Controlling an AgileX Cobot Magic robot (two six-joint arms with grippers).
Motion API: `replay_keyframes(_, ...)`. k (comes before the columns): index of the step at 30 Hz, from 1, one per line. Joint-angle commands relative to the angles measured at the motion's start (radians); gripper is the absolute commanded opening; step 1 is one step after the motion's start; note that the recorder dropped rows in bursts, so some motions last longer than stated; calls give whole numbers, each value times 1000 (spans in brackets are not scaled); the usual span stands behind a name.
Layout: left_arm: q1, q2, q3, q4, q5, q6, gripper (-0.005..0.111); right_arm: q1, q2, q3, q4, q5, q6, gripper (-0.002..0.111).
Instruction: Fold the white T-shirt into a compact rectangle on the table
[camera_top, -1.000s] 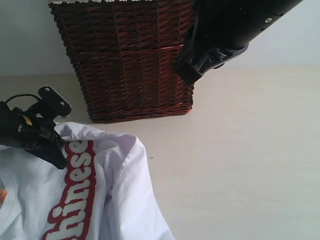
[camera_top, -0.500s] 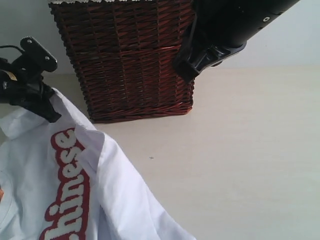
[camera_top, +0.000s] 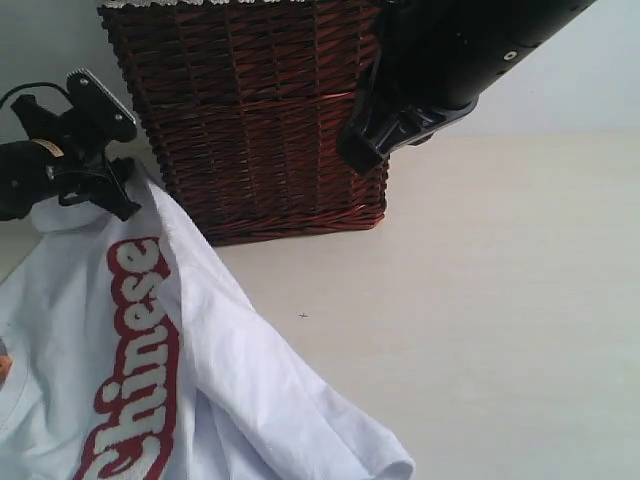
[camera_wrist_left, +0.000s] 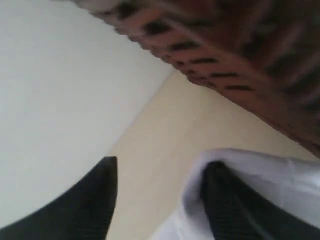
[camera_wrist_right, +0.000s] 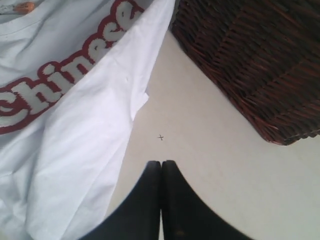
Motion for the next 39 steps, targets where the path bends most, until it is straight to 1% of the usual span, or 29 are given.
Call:
replay_keyframes(1, 4, 18, -11, -292, -254, 12, 60, -2, 2, 5, -2, -16, 2, 0)
replay_keyframes(3, 4, 15, -11, -396, -315, 24, 59, -2, 2, 5, -2, -19, 2, 0)
replay_keyframes(4, 4, 8, -11, -436, -310, 50, 59, -2, 2, 5, -2, -19, 2, 0)
replay_keyframes(5, 4, -5, -9, -487, -275, 87, 59, -2, 2, 5, -2, -19, 2, 0)
replay_keyframes(6, 4, -19, -9, -503, -189, 106, 59, -2, 2, 5, -2, -19, 2, 0)
replay_keyframes(7, 8, -29, -11, -477, -107, 105, 57, -2, 2, 5, 0, -18, 2, 0)
replay_keyframes(9, 14, -39, -32, -362, 123, 94, 50, -2, 2, 5, 0, -18, 2, 0)
replay_keyframes(10, 14, -39, -40, -333, 196, 94, 46, -2, 2, 5, 0, -18, 2, 0)
replay_keyframes(11, 14, -41, -45, -339, 243, 94, 44, -2, 2, 5, 0, -14, 7, 0)
replay_keyframes(13, 14, -52, -46, -402, 259, 93, 45, -2, 2, 5, 0, 2, 12, 0)
replay_keyframes(15, 14, -70, -46, -461, 274, 96, 50, -2, 2, 5, 0, 22, 12, 0)
replay_keyframes(17, 29, -98, -37, -479, 298, 98, 55, -2, 2, 5, 0, 36, 13, 0)
replay_keyframes(19, 45, -124, -31, -482, 341, 98, 56, -2, 2, 5, 0, 38, 13, 0)
replay_keyframes(22, 68, -180, -16, -468, 435, 102, 53, -2, 2, 5, 0, 34, 13, 0)
replay_keyframes(25, 100, -212, -16, -402, 598, 102, 43, -2, 2, 5, 0, 34, 13, 0)
replay_keyframes(27, 125, -211, -16, -361, 750, 99, 31, -2, 2, 5, 2, 37, 13, 0)
replay_keyframes(29, 143, -190, -16, -317, 901, 99, 16, -2, 2, 5, 2, 37, 13, 0)
replay_keyframes(31, 145, -168, -16, -297, 1008, 88, 0, -2, 2, 5, 9, 37, 13, 0)
replay_keyframes(34, 142, -135, -16, -285, 1115, -1, 0, -2, 2, 5, 17, 43, 13, 0)
replay_keyframes(37, 140, -96, 0, -200, 1216, -132, 0, -2, 2, 5, 17, 50, 11, 0)
replay_keyframes(39, 137, -79, 36, -116, 1227, -211, 0, -2, 2, 5, 17, 56, 11, 0)
